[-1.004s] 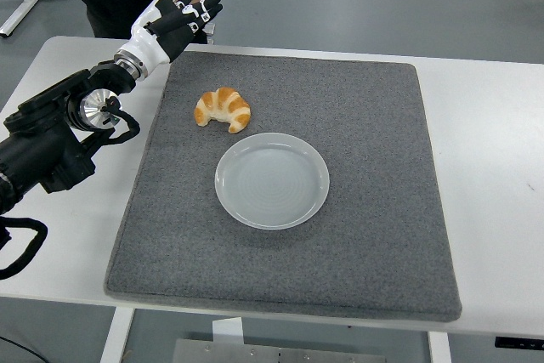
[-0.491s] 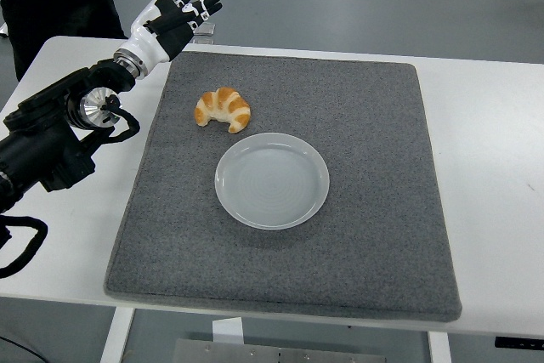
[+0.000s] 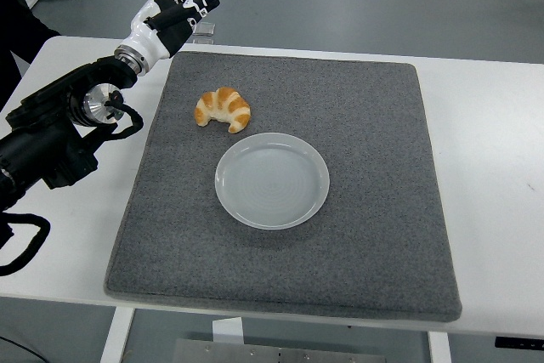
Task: Place the bread on the plate
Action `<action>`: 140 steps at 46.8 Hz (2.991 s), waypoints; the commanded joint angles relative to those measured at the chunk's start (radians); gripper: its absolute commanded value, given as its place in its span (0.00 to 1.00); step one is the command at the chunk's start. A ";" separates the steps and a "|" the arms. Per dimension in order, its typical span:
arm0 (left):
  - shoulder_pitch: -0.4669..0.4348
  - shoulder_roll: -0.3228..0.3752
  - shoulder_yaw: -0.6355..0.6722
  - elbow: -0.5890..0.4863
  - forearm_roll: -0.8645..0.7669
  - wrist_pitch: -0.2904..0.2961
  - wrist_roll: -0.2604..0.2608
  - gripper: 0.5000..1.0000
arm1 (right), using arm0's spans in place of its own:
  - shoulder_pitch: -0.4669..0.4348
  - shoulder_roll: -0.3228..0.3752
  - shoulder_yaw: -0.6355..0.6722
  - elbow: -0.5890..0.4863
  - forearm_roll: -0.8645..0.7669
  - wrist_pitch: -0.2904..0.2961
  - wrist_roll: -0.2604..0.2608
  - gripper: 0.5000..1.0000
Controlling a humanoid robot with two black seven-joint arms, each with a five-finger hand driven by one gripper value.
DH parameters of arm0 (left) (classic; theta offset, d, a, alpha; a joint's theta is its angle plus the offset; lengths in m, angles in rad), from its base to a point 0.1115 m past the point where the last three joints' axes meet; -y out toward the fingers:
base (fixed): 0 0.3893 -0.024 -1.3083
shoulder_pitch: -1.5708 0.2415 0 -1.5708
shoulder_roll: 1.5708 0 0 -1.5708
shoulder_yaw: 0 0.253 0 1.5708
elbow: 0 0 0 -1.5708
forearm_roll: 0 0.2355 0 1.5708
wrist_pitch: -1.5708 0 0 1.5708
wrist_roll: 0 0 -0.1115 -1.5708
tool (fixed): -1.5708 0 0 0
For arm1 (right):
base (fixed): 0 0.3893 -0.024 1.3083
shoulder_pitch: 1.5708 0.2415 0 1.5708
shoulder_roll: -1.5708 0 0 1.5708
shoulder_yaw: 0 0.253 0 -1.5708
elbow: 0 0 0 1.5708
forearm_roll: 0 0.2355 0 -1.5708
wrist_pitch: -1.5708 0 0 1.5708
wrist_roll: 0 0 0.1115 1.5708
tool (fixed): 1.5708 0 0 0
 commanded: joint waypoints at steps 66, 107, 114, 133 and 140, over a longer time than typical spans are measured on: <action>-0.425 0.429 0.669 -0.580 0.332 0.260 0.014 0.98 | 0.000 0.000 0.000 0.000 0.000 0.001 0.001 0.90; -0.164 0.327 0.726 -0.445 0.735 0.478 -0.094 0.98 | 0.000 0.000 0.000 0.000 0.000 0.000 0.001 0.91; -0.161 0.289 0.727 -0.388 0.735 0.481 -0.097 0.98 | 0.000 0.000 0.000 0.000 0.000 0.000 0.001 0.90; -0.133 0.179 0.735 -0.268 0.737 0.484 -0.110 0.98 | -0.002 0.000 0.000 0.000 0.000 -0.002 -0.001 0.90; -0.132 0.172 0.735 -0.267 0.737 0.486 -0.112 0.97 | 0.000 0.000 0.000 0.000 0.000 0.000 0.001 0.90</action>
